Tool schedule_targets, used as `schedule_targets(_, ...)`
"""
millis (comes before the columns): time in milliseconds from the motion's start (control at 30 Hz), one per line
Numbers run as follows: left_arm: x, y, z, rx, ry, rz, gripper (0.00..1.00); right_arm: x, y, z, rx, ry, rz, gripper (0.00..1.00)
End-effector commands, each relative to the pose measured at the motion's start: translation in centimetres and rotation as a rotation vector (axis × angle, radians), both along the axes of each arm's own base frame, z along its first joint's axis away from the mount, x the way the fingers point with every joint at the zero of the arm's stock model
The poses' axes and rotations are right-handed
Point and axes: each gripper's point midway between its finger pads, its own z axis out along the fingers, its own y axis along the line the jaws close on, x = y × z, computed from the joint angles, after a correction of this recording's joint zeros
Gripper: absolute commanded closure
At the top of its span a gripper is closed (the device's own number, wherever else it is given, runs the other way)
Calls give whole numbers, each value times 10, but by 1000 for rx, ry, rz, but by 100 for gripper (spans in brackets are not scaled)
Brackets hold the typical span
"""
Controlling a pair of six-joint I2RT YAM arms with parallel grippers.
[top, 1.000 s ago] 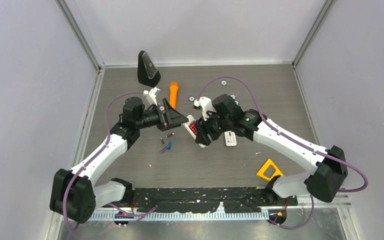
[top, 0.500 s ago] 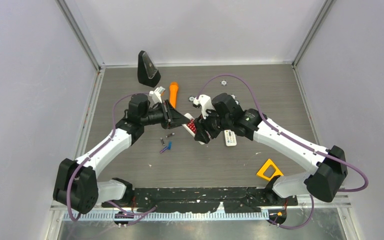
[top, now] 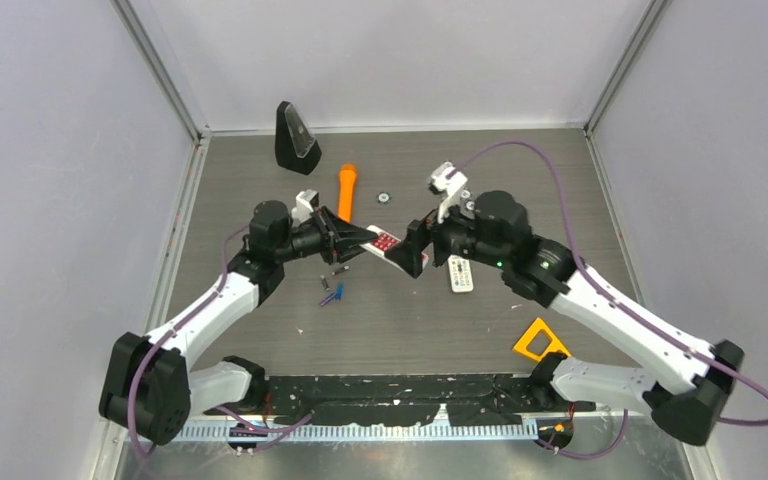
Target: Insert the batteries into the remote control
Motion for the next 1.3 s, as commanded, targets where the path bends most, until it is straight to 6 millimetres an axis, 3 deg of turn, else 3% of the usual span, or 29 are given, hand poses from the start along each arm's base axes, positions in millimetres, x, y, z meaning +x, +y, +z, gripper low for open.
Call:
schedule_targets(0,-3,9,33,-207,171,110,100,-2,-6,88,314,-141,-76,5)
schedule_targets(200,-15,26,48,-214,334,219,100,-1,-25,134,520,-179,-177,5)
schedule_targets(267,-21,30,57,-185,359,245,100,0,-28,139,537,-194,-192,5)
schedule_targets(367,-34,41,55,-74,449,296,100,-8,-26,138,475,-273,-118,5)
schedule_targets(500,-53,57,50,49,565,366,100,-26,-21,130,348,-400,42,5)
schedule_targets(667,-65,66,45,118,634,397,100,-48,-13,105,250,-495,234,3)
schedule_targets(833,-73,70,41,163,688,407,100,-52,-4,90,228,-552,320,1)
schedule_targets(967,-77,71,39,181,707,406,100,-57,9,73,200,-562,417,12)
schedule_targets(1267,-78,73,33,185,716,419,100,-68,28,50,138,-604,505,14)
